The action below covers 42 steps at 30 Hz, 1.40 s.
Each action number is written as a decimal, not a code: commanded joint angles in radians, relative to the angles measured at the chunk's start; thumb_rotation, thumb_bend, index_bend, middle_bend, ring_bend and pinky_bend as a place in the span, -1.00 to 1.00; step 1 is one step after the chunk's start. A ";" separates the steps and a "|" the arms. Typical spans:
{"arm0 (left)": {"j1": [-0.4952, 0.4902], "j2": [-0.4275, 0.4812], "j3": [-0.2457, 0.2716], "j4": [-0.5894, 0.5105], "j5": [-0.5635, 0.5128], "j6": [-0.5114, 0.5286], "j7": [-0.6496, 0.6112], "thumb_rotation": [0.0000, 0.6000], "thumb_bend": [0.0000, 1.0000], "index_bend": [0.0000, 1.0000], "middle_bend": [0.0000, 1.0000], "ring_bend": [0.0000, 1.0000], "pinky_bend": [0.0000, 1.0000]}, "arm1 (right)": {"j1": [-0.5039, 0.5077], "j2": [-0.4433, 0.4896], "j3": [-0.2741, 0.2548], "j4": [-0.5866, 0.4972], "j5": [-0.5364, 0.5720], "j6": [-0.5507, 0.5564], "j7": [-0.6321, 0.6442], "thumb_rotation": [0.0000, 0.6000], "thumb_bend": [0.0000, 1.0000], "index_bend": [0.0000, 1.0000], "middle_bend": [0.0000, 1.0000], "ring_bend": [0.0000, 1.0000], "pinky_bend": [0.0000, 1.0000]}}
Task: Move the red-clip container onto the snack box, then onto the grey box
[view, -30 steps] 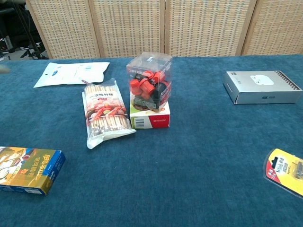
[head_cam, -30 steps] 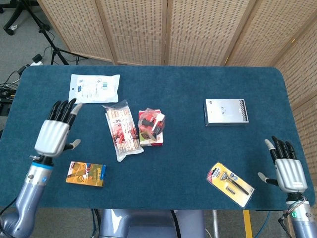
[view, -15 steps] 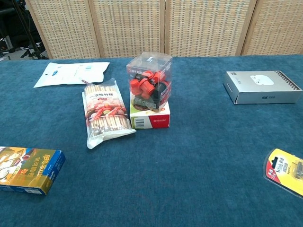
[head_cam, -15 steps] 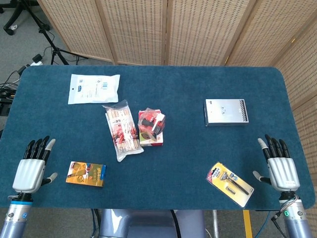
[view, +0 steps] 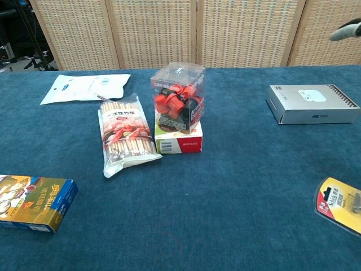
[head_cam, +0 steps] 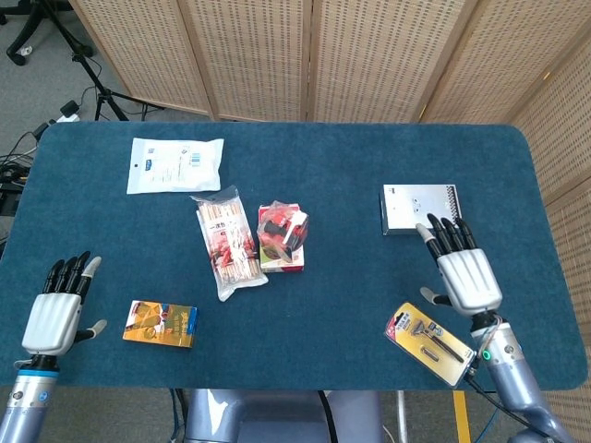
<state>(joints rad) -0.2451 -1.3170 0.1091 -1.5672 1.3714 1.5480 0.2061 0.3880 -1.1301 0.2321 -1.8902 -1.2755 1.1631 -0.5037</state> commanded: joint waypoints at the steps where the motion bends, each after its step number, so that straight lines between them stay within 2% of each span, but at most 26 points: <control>1: 0.006 0.000 -0.011 0.009 0.003 -0.010 -0.009 1.00 -0.82 -1.00 -1.00 -1.00 -1.00 | 0.249 0.082 0.126 -0.156 0.440 -0.238 -0.179 1.00 -0.64 -0.96 -1.00 -1.00 -1.00; 8: 0.017 0.001 -0.042 0.029 -0.007 -0.044 -0.038 1.00 -0.82 -1.00 -1.00 -1.00 -1.00 | 0.534 0.062 0.145 -0.142 0.893 -0.214 -0.360 1.00 -0.64 -0.96 -1.00 -1.00 -1.00; 17: 0.020 -0.001 -0.073 0.056 -0.025 -0.096 -0.077 1.00 -0.82 -1.00 -1.00 -1.00 -1.00 | 0.764 0.015 0.154 -0.124 1.192 -0.133 -0.463 1.00 -0.64 -0.96 -1.00 -1.00 -1.00; 28: 0.031 0.004 -0.092 0.062 -0.014 -0.113 -0.104 1.00 -0.82 -1.00 -1.00 -1.00 -1.00 | 0.883 -0.068 0.132 -0.103 1.257 -0.131 -0.469 1.00 -0.64 -0.96 -1.00 -1.00 -1.00; 37: 0.032 0.004 -0.097 0.065 -0.003 -0.141 -0.124 1.00 -0.82 -1.00 -1.00 -1.00 -1.00 | 0.950 -0.162 0.112 0.010 1.272 -0.187 -0.448 1.00 -0.64 -0.96 -1.00 -1.00 -1.00; 42: 0.030 -0.003 -0.102 0.076 -0.006 -0.164 -0.131 1.00 -0.82 -1.00 -1.00 -1.00 -1.00 | 0.980 -0.223 0.112 0.116 1.233 -0.243 -0.415 1.00 -0.64 -0.96 -1.00 -1.00 -1.00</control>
<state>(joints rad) -0.2150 -1.3186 0.0088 -1.4932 1.3673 1.3867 0.0773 1.3527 -1.3270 0.3456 -1.8098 -0.0216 0.9433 -0.9343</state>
